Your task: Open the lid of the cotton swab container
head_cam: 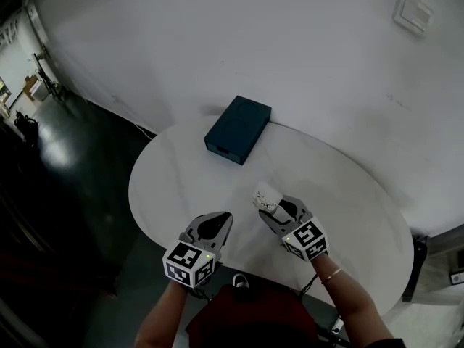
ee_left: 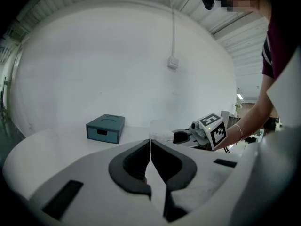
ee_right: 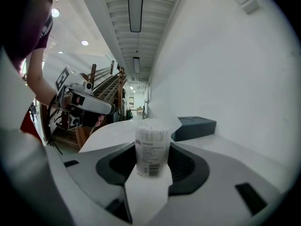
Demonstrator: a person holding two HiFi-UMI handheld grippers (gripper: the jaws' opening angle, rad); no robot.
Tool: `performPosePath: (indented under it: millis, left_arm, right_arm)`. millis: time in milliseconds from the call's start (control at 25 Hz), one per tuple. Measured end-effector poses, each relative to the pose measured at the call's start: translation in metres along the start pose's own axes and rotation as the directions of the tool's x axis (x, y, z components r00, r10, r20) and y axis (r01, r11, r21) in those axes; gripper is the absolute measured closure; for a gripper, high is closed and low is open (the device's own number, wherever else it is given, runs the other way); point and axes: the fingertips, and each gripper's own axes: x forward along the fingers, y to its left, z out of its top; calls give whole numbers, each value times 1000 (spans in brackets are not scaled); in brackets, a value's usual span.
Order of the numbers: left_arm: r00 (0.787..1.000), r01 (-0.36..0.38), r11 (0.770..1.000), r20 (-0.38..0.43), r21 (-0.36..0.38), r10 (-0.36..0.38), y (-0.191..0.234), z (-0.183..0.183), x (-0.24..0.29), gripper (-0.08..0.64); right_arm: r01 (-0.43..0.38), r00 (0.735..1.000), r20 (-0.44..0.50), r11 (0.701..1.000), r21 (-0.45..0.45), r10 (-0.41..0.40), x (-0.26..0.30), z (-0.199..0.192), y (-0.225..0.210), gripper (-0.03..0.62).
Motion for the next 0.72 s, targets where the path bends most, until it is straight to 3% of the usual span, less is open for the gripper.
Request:
performPosePath:
  millis: [240,720]
  left_arm:
    - [1000,-25,997,-5,-78,25,-1,-14,4,529]
    - [999,-35,993,-38,-114,31,8,-29,5,529]
  right_arm:
    - [23,1000,-9,999,24,-23,8,-10,-10,382]
    - [29,997,-74,998,50,-25,30,-26,-16,383]
